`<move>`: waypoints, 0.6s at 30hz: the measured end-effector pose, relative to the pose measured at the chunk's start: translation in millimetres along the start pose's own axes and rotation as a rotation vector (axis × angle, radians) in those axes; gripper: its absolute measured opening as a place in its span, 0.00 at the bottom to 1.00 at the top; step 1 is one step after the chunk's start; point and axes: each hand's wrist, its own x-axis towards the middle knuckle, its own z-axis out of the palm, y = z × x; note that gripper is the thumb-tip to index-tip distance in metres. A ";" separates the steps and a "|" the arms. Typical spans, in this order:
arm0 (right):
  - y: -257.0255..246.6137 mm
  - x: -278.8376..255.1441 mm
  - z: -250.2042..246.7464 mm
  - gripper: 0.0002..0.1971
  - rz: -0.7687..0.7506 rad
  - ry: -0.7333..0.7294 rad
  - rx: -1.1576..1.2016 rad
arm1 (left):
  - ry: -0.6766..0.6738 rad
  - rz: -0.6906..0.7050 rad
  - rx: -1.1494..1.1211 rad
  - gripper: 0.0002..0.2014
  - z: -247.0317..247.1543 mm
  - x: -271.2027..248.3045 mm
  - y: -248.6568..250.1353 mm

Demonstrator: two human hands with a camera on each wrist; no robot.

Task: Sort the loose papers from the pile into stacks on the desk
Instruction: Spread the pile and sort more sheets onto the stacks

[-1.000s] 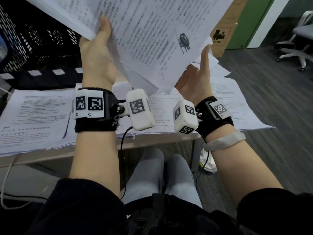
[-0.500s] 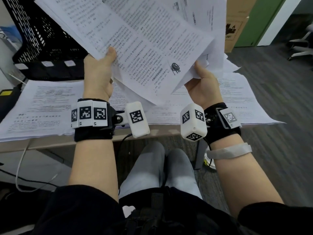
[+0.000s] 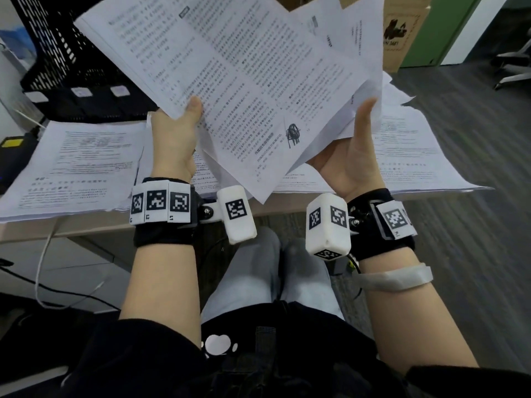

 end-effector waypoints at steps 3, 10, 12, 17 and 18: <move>6.1 -3.1 1.3 0.19 0.021 0.105 -0.133 | -0.006 -0.019 -0.004 0.08 1.0 -4.6 -5.4; 14.4 -2.7 7.0 0.12 0.095 0.340 -0.176 | -0.096 -0.085 0.030 0.09 -5.1 -12.4 -13.9; 18.2 -2.6 11.2 0.12 0.075 0.384 -0.147 | -0.134 -0.102 0.003 0.13 -9.8 -14.9 -15.0; 30.2 -5.8 26.5 0.18 0.020 0.433 -0.104 | -0.028 -0.116 -0.141 0.29 -23.0 -27.7 -15.7; 31.3 -7.0 30.0 0.18 0.026 0.419 -0.102 | -0.008 -0.119 -0.145 0.30 -24.6 -30.9 -15.1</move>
